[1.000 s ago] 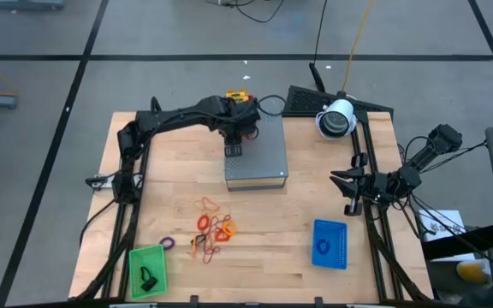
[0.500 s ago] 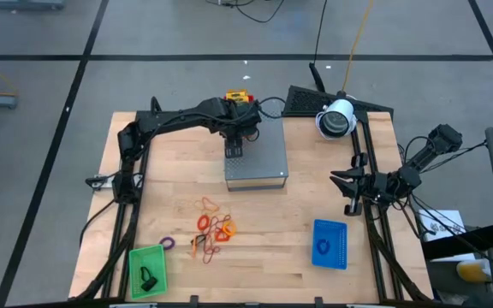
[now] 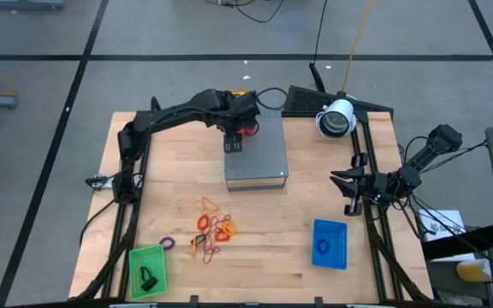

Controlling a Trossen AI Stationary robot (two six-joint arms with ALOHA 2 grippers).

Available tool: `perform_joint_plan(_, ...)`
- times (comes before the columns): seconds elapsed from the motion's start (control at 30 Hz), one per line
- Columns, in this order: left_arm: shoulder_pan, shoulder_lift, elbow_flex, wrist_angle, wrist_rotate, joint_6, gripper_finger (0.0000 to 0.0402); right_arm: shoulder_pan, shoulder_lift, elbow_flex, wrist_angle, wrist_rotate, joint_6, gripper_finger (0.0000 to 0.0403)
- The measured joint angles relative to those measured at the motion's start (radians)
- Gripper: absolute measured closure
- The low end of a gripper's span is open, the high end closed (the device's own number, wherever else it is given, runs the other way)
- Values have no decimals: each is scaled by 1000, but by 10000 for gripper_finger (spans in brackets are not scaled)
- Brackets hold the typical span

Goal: Pick & Place Office Desk Supplies
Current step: Put the orange spring keychain into the blue bin

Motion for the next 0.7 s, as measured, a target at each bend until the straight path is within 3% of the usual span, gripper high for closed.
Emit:
perform_joint_plan(0.4, -87, 0, 255, -245, 22, -132, 162, 0, 0, 0, 0, 0, 0, 353)
perform_joint_plan(0.57, -208, -26, 262, -238, 132, -221, 162, 0, 0, 0, 0, 0, 0, 353)
perform_joint_plan(0.7, -342, -39, 262, -238, 103, -313, 163, 0, 0, 0, 0, -1, 0, 353)
